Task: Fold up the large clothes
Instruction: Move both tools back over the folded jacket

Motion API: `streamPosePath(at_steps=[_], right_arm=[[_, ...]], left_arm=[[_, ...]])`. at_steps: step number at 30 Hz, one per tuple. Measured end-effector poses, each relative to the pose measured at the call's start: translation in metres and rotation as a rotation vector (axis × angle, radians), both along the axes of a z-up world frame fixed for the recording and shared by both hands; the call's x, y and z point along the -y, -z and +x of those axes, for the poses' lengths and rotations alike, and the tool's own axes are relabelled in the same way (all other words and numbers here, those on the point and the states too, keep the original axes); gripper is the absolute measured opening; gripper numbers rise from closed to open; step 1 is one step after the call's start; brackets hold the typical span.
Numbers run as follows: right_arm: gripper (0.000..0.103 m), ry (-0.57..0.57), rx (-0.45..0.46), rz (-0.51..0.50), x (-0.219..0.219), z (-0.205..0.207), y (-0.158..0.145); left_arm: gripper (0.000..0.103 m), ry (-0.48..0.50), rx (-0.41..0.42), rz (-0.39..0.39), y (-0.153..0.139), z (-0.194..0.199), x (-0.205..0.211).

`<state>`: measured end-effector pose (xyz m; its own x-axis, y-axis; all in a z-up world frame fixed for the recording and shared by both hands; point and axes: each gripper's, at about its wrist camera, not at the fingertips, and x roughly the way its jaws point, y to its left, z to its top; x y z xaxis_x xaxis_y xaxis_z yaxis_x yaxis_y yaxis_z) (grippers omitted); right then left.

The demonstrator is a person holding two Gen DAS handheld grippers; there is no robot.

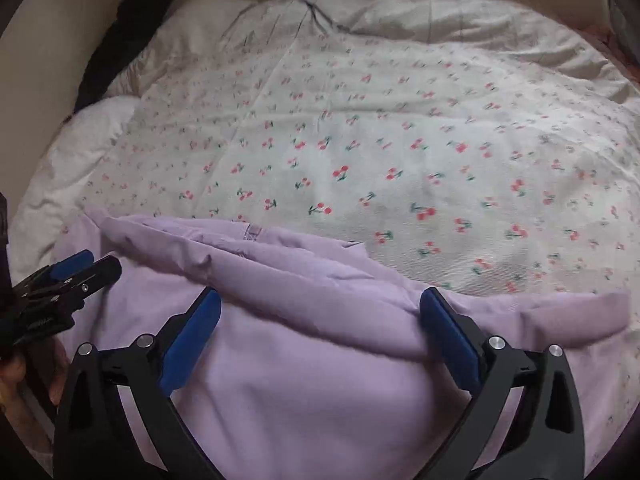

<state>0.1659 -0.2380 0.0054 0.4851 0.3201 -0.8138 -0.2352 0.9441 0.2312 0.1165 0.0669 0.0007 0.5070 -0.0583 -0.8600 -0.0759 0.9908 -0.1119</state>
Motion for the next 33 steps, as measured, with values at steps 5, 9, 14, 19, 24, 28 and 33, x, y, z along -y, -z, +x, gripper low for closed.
streamPosePath(at_steps=[5, 9, 14, 19, 24, 28, 33], right_arm=[[0.096, 0.180, -0.020, 0.017, 0.087, -0.013, 0.029], [0.096, 0.190, -0.043, 0.060, 0.093, -0.013, 0.064], [0.096, 0.170, -0.061, 0.050, 0.099, -0.031, 0.035], [0.096, 0.147, 0.164, 0.118, 0.121, -0.138, -0.023], [0.097, 0.234, 0.090, 0.197, 0.150, -0.164, 0.061], [0.097, 0.224, 0.109, 0.134, 0.147, -0.159, 0.046], [0.097, 0.157, 0.230, 0.069, 0.114, -0.157, -0.025]], left_arm=[[0.097, -0.038, 0.077, 0.120, -0.011, -0.044, -0.036], [0.097, -0.099, 0.029, -0.041, 0.030, -0.041, -0.068], [0.097, -0.092, 0.017, -0.007, 0.021, -0.043, -0.067], [0.097, -0.074, 0.207, 0.002, -0.045, -0.111, -0.070], [0.097, -0.069, 0.182, 0.020, -0.009, -0.139, -0.066], [0.097, -0.117, 0.130, -0.050, 0.019, -0.135, -0.081], [0.097, -0.101, 0.214, 0.041, -0.003, -0.152, -0.072]])
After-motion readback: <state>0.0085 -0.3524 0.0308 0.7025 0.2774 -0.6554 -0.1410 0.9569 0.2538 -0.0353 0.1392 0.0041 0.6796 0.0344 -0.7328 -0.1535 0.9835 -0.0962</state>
